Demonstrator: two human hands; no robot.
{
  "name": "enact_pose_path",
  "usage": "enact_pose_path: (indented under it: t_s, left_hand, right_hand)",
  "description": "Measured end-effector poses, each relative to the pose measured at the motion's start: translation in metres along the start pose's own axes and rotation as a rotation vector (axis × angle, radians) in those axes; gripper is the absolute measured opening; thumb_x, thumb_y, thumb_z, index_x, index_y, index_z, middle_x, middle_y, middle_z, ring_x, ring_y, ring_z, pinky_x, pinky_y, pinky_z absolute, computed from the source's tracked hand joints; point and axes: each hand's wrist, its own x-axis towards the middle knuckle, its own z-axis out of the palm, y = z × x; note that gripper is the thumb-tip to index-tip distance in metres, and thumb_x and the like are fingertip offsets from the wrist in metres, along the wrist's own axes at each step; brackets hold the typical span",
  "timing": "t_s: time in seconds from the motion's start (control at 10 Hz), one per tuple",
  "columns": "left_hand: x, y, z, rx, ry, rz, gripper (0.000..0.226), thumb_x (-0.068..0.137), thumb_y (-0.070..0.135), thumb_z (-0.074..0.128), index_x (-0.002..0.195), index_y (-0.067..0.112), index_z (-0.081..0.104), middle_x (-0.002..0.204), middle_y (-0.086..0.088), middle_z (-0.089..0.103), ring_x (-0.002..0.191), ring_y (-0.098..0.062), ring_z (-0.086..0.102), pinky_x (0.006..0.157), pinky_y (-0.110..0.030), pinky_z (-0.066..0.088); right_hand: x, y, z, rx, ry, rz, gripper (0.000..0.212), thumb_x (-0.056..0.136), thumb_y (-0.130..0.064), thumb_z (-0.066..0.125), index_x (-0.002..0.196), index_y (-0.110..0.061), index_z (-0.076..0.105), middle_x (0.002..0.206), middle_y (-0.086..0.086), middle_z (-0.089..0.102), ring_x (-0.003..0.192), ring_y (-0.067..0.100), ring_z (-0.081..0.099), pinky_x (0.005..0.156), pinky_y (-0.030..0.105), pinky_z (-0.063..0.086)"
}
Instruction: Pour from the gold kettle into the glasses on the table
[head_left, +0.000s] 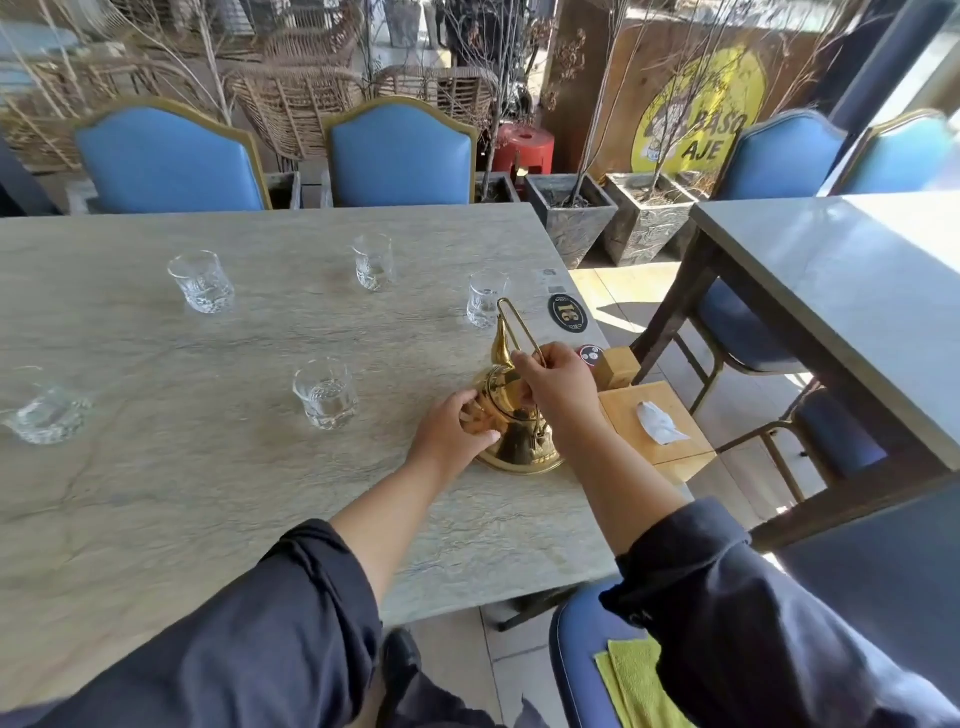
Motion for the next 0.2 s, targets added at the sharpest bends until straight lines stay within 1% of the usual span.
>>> enact_pose_path:
  t_s: [0.1, 0.2]
  left_hand:
    - [-0.008, -0.001, -0.013, 0.028, -0.024, -0.008, 0.052, 0.089, 0.031, 0.067, 0.138, 0.024, 0.052, 0.144, -0.003, 0.052, 0.126, -0.023, 0.053, 0.100, -0.036, 0.042]
    - [-0.018, 0.002, -0.031, 0.029, -0.014, -0.009, 0.042, 0.091, 0.028, 0.066, 0.132, 0.023, 0.060, 0.137, 0.001, 0.059, 0.120, -0.020, 0.058, 0.098, -0.034, 0.046]
  right_hand:
    - [-0.003, -0.004, 0.000, -0.073, 0.007, 0.023, 0.034, 0.088, -0.032, 0.061, 0.115, -0.015, 0.050, 0.083, 0.003, 0.064, 0.074, 0.020, 0.062, 0.074, 0.041, 0.056]
    - [-0.010, -0.013, -0.001, -0.215, 0.089, -0.097, 0.047, 0.086, -0.032, 0.060, 0.129, -0.024, 0.043, 0.121, 0.007, 0.055, 0.103, 0.024, 0.061, 0.088, 0.046, 0.055]
